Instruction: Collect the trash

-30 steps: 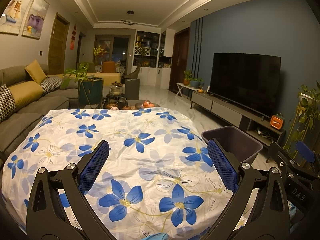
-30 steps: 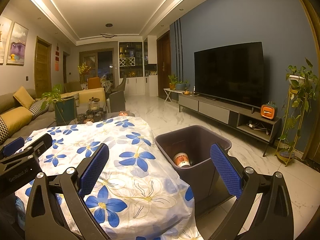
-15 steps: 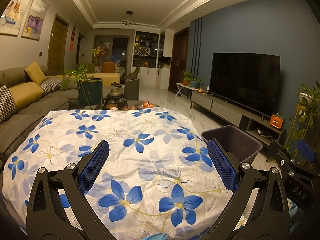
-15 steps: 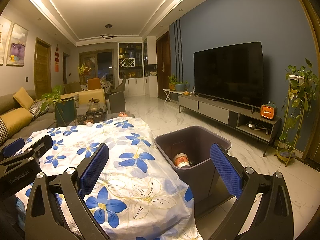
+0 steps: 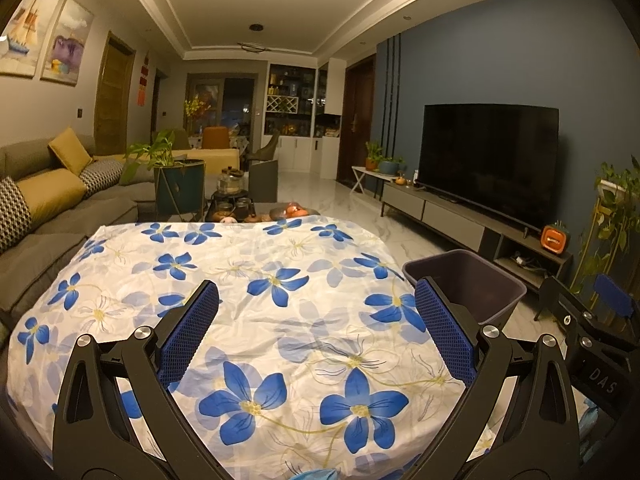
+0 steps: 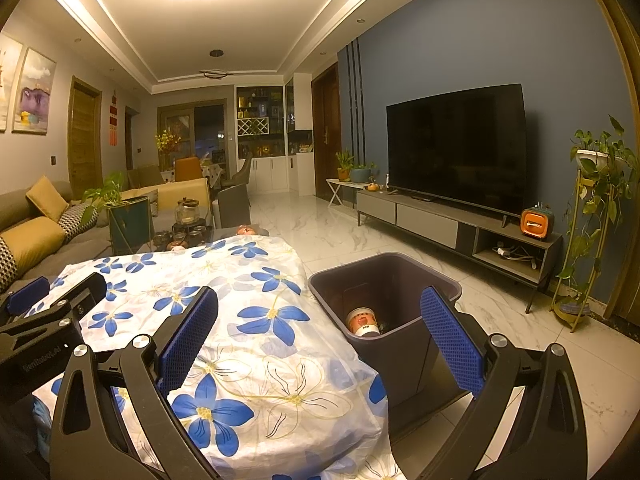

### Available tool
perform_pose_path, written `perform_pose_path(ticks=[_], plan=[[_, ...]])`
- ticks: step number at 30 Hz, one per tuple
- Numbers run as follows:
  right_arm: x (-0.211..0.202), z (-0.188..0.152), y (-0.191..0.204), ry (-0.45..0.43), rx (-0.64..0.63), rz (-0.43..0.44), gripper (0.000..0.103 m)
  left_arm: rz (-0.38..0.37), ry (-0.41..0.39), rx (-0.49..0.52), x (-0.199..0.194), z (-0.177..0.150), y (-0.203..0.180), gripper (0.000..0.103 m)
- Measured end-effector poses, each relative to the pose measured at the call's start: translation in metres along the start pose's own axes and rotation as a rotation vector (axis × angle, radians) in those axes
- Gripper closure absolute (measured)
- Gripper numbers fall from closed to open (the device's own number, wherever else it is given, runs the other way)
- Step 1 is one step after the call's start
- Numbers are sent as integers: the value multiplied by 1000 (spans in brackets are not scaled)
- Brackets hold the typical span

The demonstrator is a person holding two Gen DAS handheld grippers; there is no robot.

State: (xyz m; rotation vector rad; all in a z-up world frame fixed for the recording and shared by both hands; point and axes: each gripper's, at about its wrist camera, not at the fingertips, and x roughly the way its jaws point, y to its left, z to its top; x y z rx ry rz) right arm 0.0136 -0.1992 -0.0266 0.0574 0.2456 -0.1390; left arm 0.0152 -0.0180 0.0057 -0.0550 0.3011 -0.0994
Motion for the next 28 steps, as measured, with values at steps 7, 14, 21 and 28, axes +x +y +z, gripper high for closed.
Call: perform_pose_path(ticks=[7, 14, 21, 28], plan=[[-1, 1, 0, -2, 4, -4, 6, -3, 10, 6, 1, -2, 0, 10], [-1, 2, -1, -1, 7, -4, 6, 4, 10, 6, 2, -2, 1, 10], [-2, 3, -1, -3, 10, -1, 6, 17, 12, 5, 2, -4, 3, 6], [-2, 3, -1, -3, 11, -1, 6, 35, 2, -6, 1, -4, 4, 6]])
